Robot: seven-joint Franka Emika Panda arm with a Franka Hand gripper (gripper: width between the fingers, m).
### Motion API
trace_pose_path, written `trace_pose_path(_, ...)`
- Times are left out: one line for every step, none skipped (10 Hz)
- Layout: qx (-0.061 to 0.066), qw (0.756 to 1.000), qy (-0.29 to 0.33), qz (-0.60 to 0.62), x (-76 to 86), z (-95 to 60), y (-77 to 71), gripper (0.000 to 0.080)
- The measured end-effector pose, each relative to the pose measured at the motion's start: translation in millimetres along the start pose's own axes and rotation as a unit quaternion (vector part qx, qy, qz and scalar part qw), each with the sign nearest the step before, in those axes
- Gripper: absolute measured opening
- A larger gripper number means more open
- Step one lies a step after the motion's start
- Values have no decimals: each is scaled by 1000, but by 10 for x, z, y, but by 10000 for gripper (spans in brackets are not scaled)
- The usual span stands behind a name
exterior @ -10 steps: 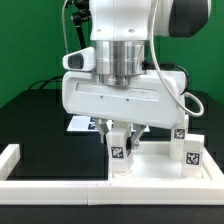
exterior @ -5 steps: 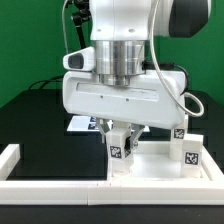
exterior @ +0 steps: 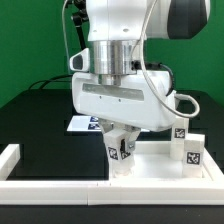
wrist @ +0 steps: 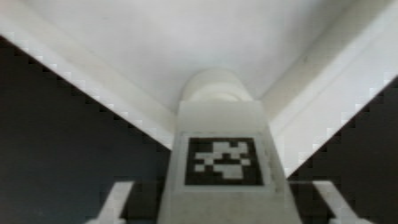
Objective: Assemble square table
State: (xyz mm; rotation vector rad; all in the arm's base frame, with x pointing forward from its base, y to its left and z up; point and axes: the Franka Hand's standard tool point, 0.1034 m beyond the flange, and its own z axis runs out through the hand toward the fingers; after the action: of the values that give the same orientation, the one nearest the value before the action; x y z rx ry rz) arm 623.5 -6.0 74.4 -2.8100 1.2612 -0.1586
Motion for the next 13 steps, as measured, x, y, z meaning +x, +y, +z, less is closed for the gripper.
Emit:
trace_pose_path(0,1000,0,0,0,0,0,291)
trace_pose_path(0,1000,0,0,0,0,0,291)
trace_pose_path(0,1000,0,0,0,0,0,291)
trace_pose_path(0,1000,0,2,-1,0,0,291)
trace_pose_path(0,1000,0,17,-1,0,0,291)
trace_pose_path(0,999,-1,46,-12,2,-5,291)
trace_pose_path(0,996,-1,86,-48,6,-34,291)
trace_pose_path(3,986,-3,167,-76,9,-54,291)
trace_pose_path(5,969,-6,246,-91,9,-69,291)
trace_pose_path(7,950,-9,312,-106,9,-83,291)
trace_pose_path(10,927,-13,374,-120,12,-101,291)
trace_pose_path(14,907,-15,421,-121,20,-108,291)
trace_pose_path(15,899,-16,437,-118,21,-105,291)
